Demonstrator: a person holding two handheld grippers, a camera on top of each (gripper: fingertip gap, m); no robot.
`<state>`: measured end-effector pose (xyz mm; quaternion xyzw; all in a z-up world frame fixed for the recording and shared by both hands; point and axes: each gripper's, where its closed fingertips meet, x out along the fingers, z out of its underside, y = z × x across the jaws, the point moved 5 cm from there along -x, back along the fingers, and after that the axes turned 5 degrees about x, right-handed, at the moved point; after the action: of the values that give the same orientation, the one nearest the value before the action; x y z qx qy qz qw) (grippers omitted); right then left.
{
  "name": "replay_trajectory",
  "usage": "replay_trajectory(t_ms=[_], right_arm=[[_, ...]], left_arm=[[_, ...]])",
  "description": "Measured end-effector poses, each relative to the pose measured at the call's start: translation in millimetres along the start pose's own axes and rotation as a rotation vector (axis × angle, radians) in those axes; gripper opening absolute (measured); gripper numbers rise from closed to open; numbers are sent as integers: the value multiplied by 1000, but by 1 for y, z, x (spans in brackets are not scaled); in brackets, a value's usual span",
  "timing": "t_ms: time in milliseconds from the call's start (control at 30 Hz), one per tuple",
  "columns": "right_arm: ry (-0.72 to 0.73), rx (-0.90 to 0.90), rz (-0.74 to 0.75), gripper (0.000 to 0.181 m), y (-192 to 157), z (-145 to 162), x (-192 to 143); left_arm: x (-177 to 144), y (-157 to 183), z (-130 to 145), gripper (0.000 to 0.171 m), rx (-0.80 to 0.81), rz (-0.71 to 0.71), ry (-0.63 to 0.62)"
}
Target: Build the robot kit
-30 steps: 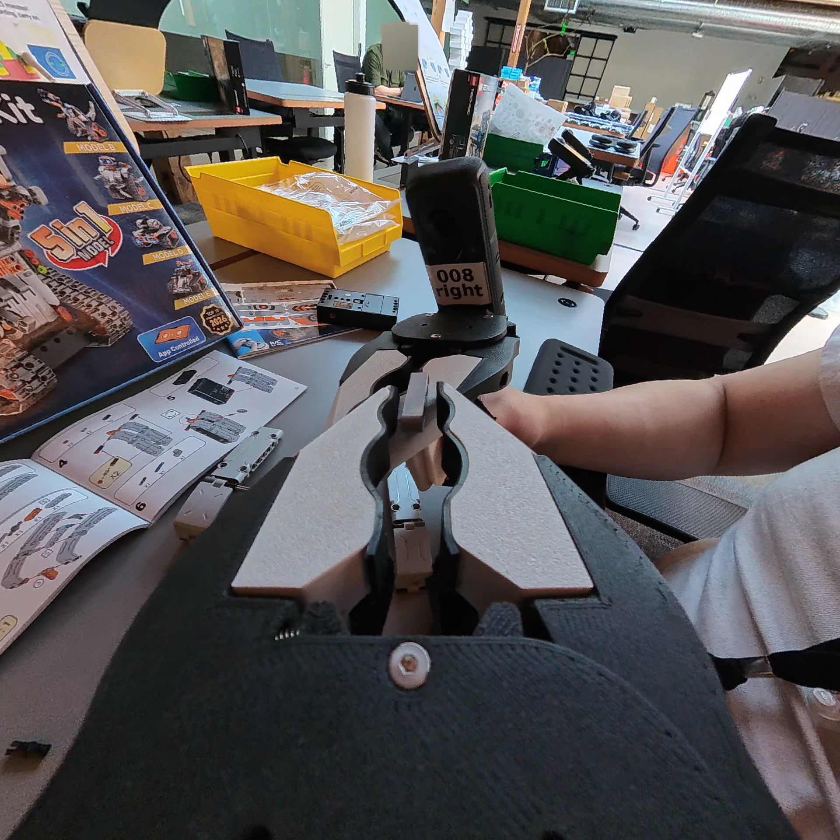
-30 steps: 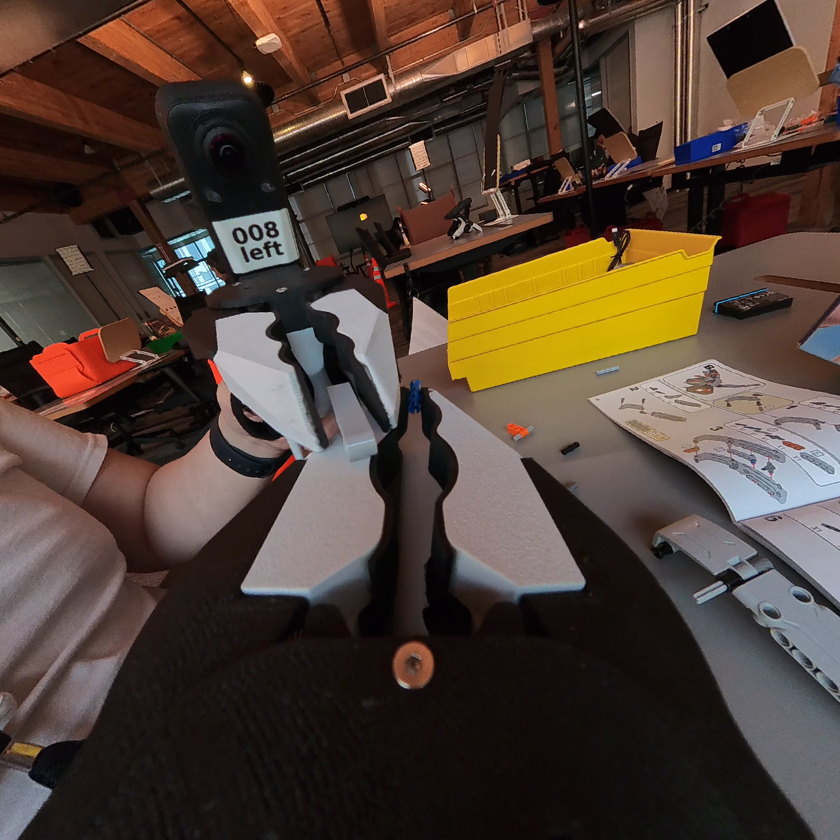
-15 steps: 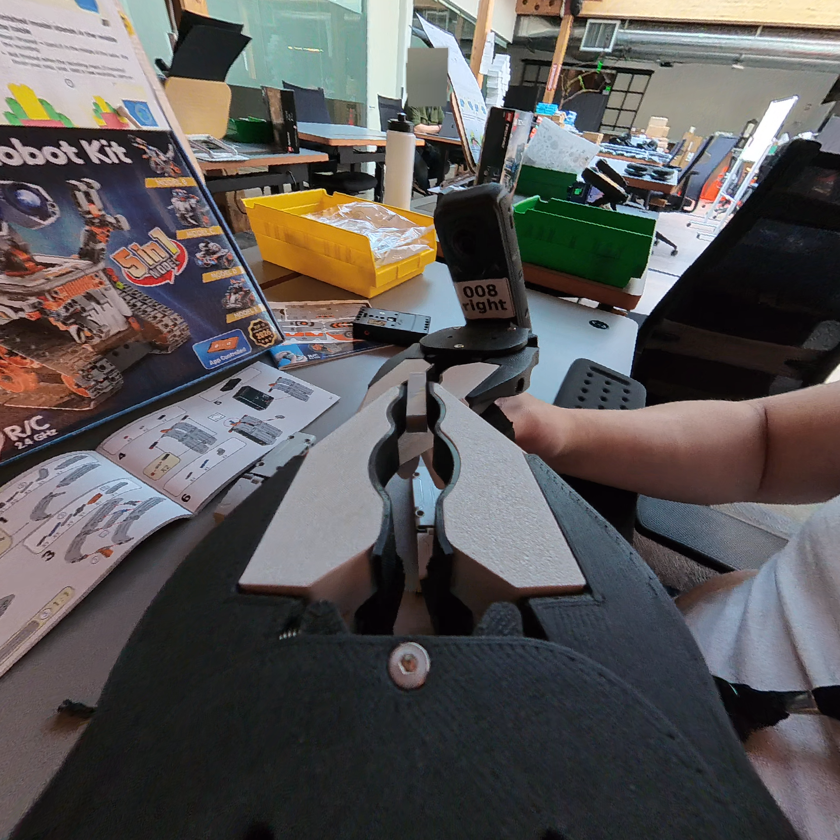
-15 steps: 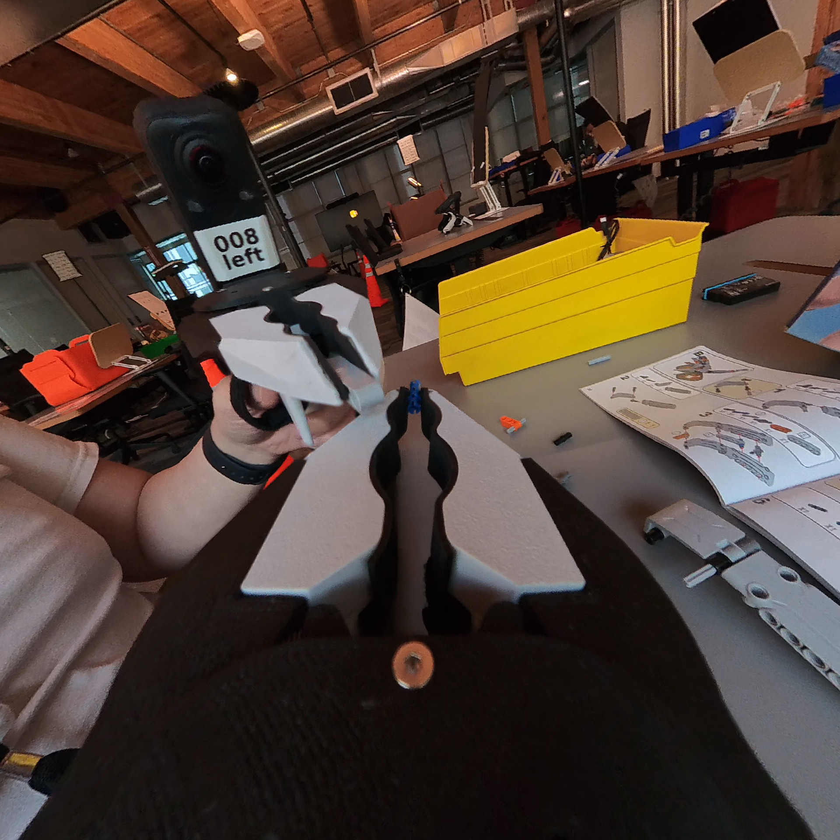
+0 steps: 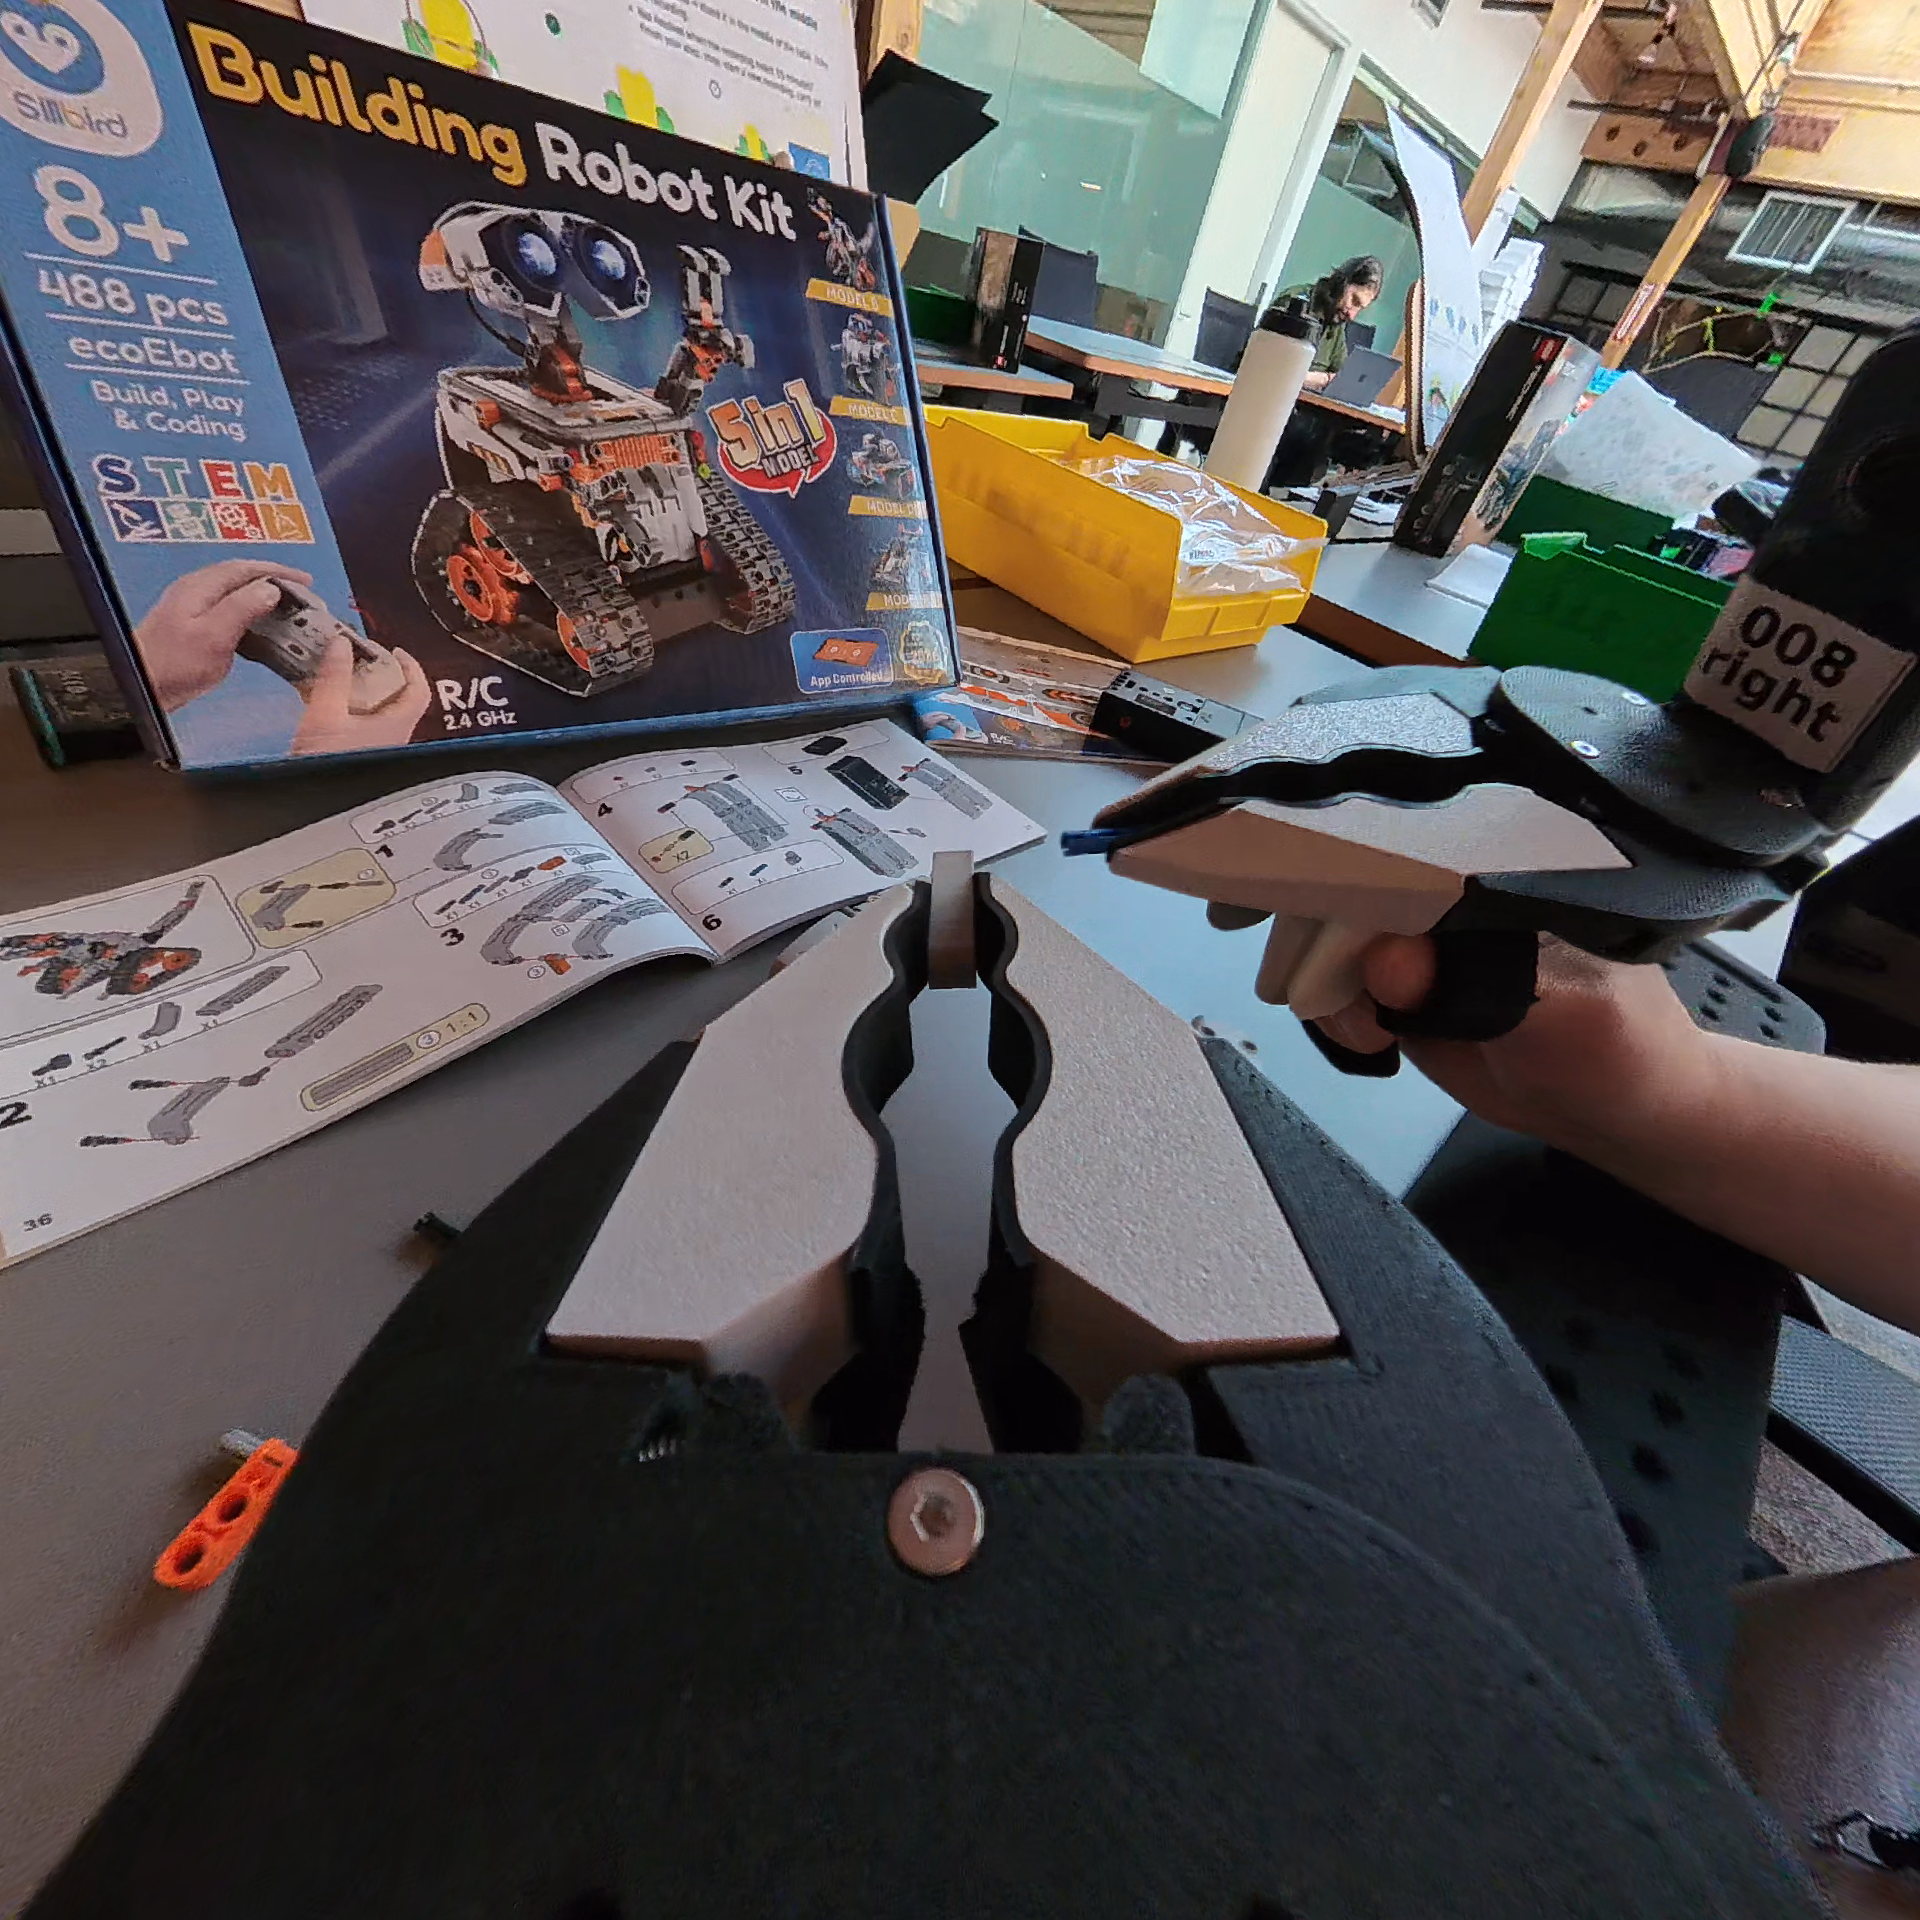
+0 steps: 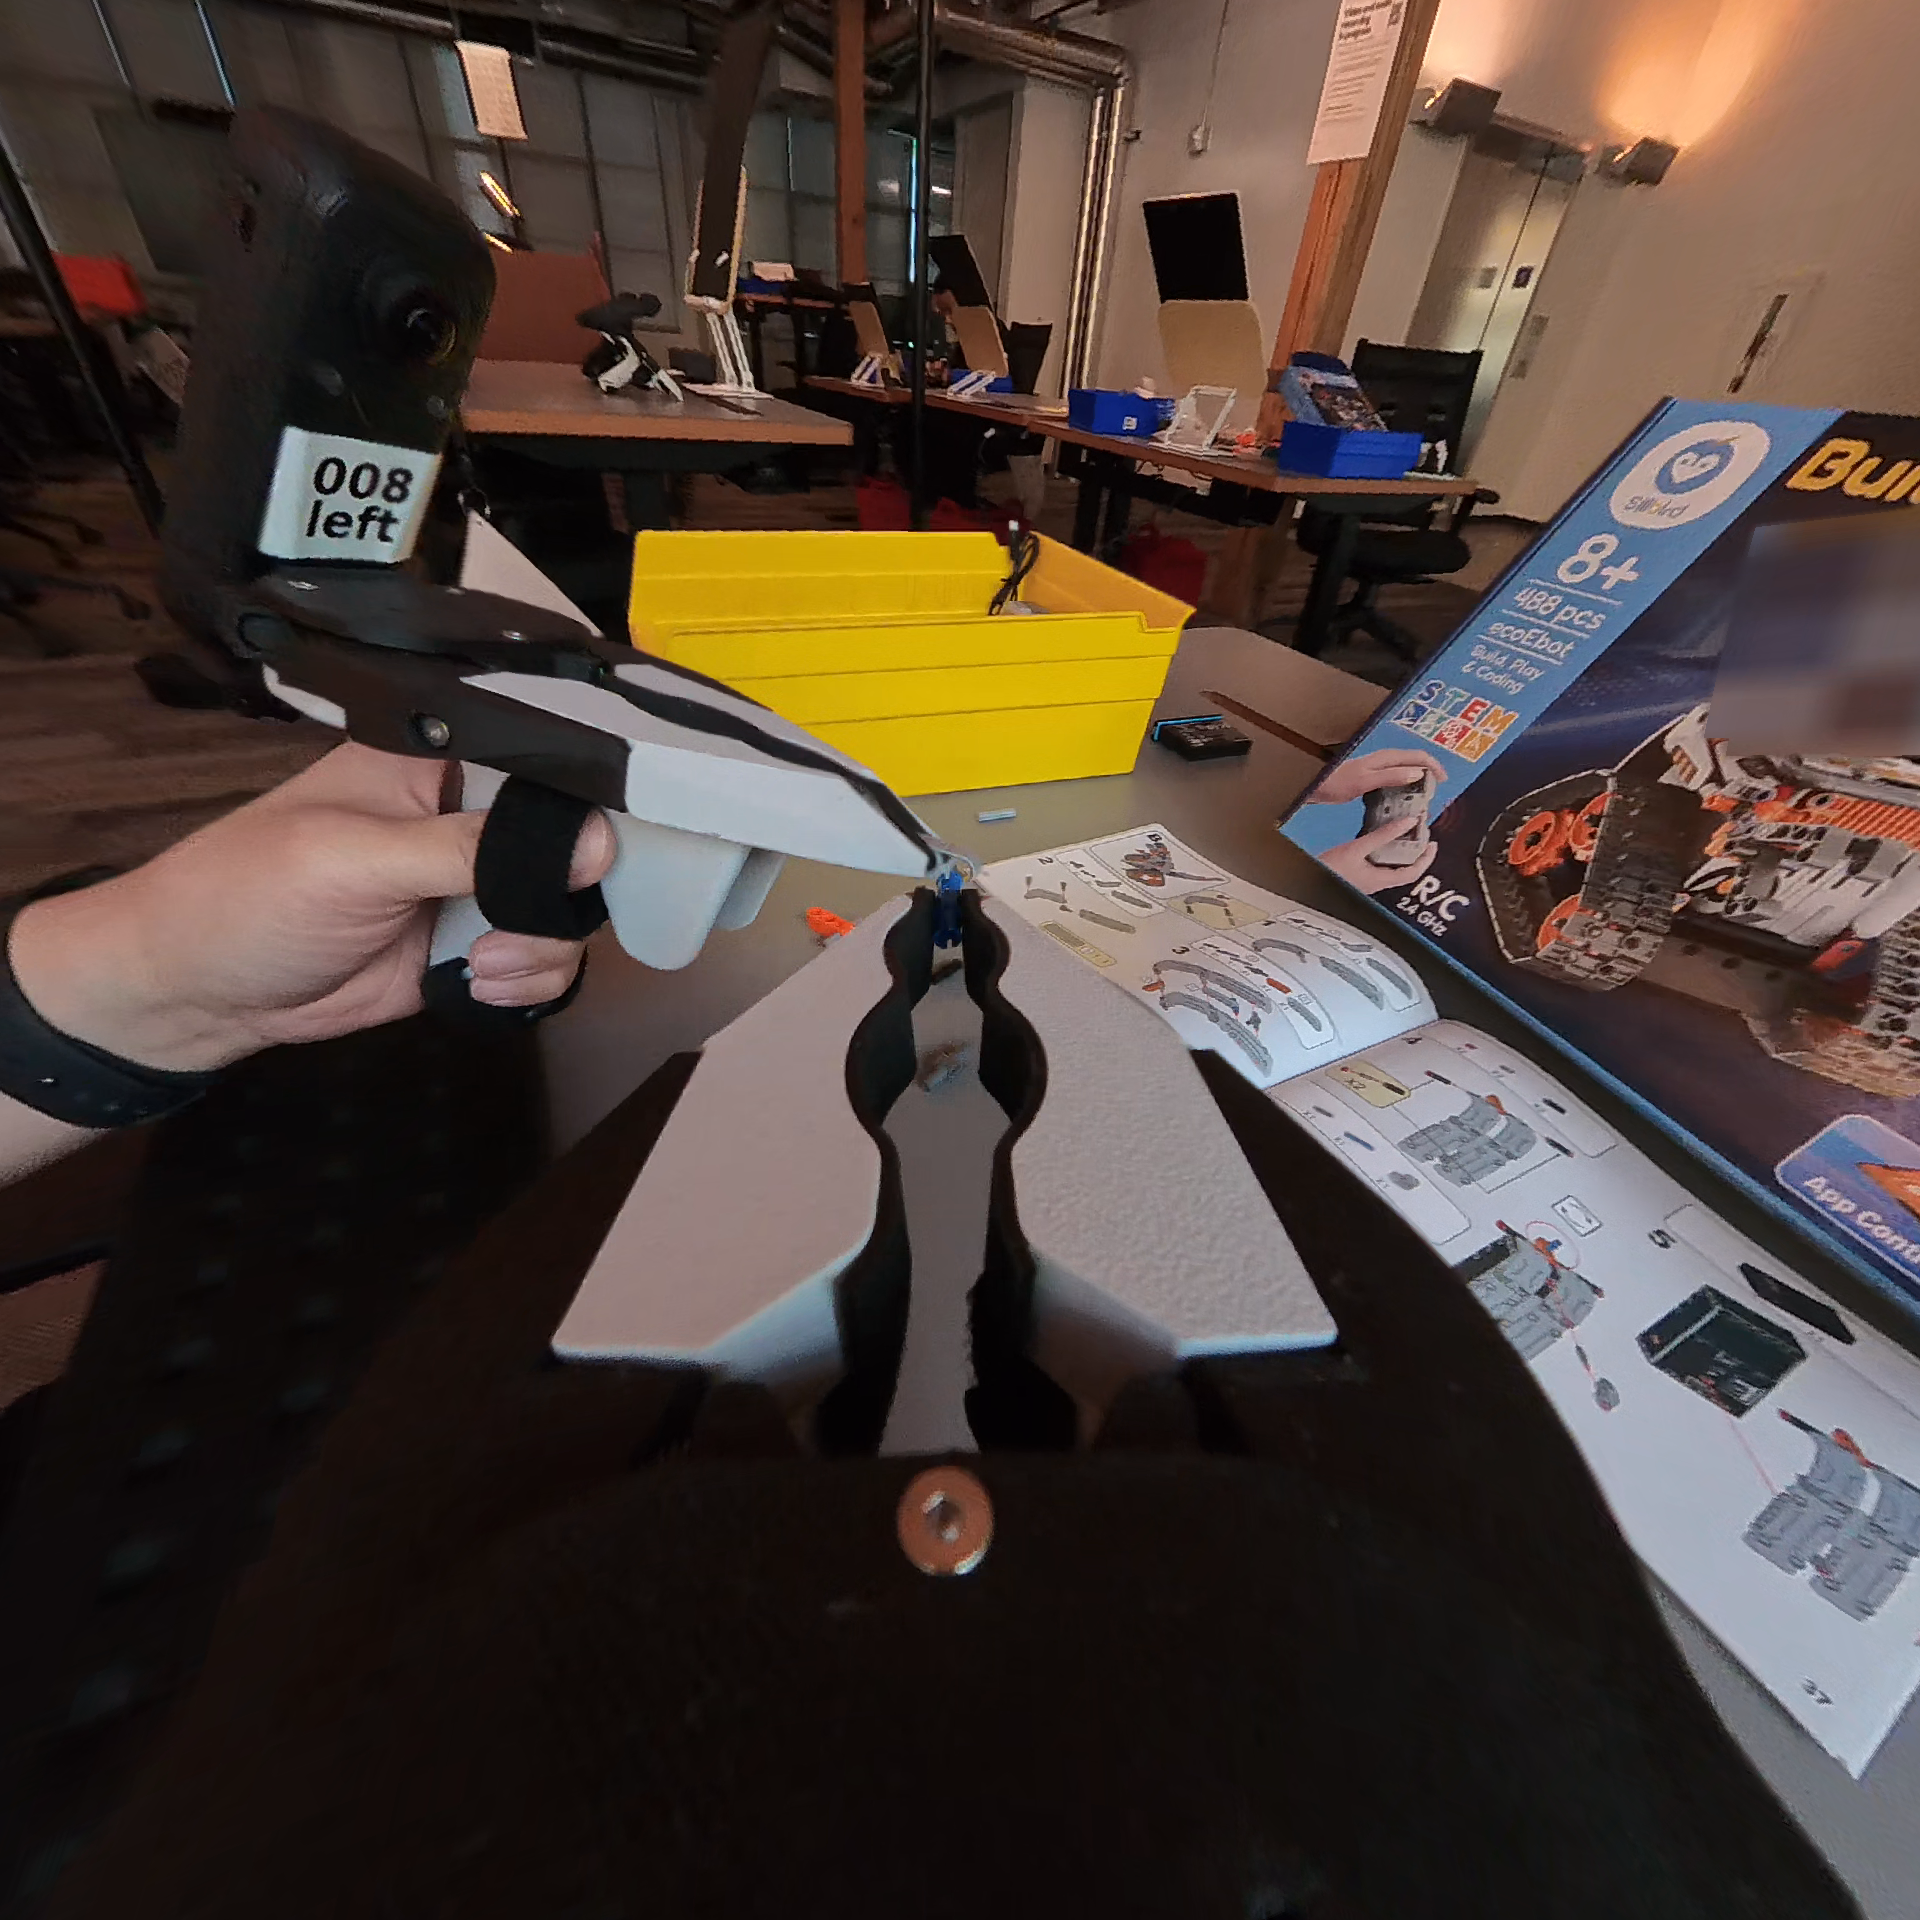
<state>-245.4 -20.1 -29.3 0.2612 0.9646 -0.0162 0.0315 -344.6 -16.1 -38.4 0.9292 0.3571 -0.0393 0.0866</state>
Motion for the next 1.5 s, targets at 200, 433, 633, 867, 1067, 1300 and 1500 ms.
replay_trajectory(t_ms=[200,433,633,867,1067,1300,1500], right_arm=[[-44,-75,50,3,0,7,4],[-38,-45,41,3,2,8,6],[-44,-44,33,3,1,9,7],[-62,-19,28,3,0,12,9],[-68,19,29,3,1,18,9],[-76,22,61,3,0,25,11],[-87,28,121,3,-1,27,13]], left_arm=[[4,5,4,5,3,21,13],[4,7,5,5,3,40,19],[4,9,5,6,4,42,27],[4,8,9,6,11,31,11],[5,10,13,6,63,5,-17],[6,8,18,6,32,-6,-41],[7,7,21,6,35,-40,-58]])
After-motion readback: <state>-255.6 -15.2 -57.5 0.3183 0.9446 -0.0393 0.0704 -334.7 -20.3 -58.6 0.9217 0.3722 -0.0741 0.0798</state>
